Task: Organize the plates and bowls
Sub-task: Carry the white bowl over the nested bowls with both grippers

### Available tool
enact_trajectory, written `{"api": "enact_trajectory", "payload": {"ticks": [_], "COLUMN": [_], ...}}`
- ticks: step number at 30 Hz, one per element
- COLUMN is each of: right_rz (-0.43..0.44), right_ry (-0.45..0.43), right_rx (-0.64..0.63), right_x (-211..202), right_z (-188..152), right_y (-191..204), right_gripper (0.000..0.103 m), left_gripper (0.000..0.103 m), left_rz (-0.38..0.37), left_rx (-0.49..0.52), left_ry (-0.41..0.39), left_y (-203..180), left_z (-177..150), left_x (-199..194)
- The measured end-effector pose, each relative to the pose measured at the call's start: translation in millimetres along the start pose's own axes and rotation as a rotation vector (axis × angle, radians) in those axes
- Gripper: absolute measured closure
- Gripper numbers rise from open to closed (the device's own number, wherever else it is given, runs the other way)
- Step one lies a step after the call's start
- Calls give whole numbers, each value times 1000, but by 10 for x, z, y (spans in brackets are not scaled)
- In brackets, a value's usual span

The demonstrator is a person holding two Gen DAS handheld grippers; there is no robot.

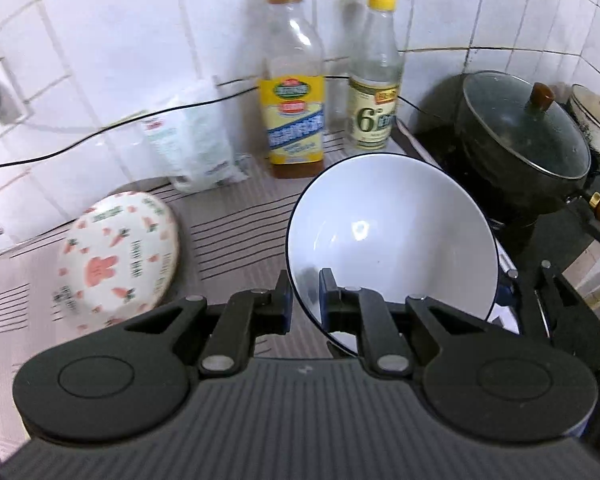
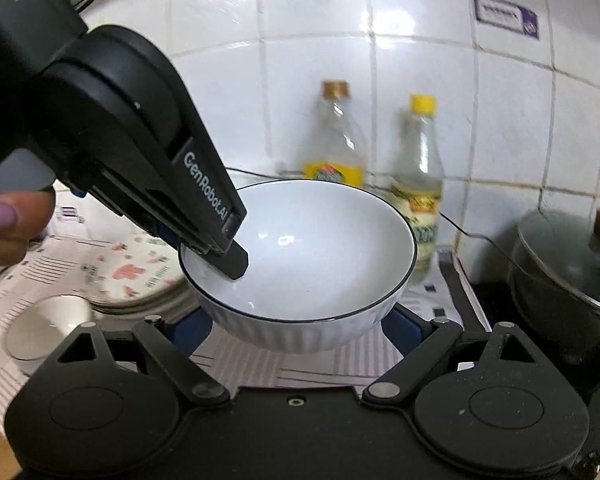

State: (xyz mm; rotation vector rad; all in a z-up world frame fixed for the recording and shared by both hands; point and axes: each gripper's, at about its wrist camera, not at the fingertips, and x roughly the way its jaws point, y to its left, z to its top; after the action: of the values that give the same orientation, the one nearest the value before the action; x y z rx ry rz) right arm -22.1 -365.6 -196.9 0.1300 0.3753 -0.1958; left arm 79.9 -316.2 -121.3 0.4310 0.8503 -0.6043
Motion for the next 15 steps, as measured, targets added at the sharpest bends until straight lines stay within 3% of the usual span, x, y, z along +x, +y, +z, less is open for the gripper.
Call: {"api": "enact_trajectory", "payload": {"ticks": [7,15], "right_rz": [90,215], "right_ry": [-12,0], "right_rx": [-33,-135], "right_x": [-83,-6], "right_z": [74,141], "right_y": [304,732], "right_gripper": [9,9], "left_gripper": [91,91], "left_rz": [81,130], "left_rx": [-71,-187], "left_ry": [-42,-11], "left_y": [209,725], "left_z": [-259,-576], "left_x": [-335,-500]}}
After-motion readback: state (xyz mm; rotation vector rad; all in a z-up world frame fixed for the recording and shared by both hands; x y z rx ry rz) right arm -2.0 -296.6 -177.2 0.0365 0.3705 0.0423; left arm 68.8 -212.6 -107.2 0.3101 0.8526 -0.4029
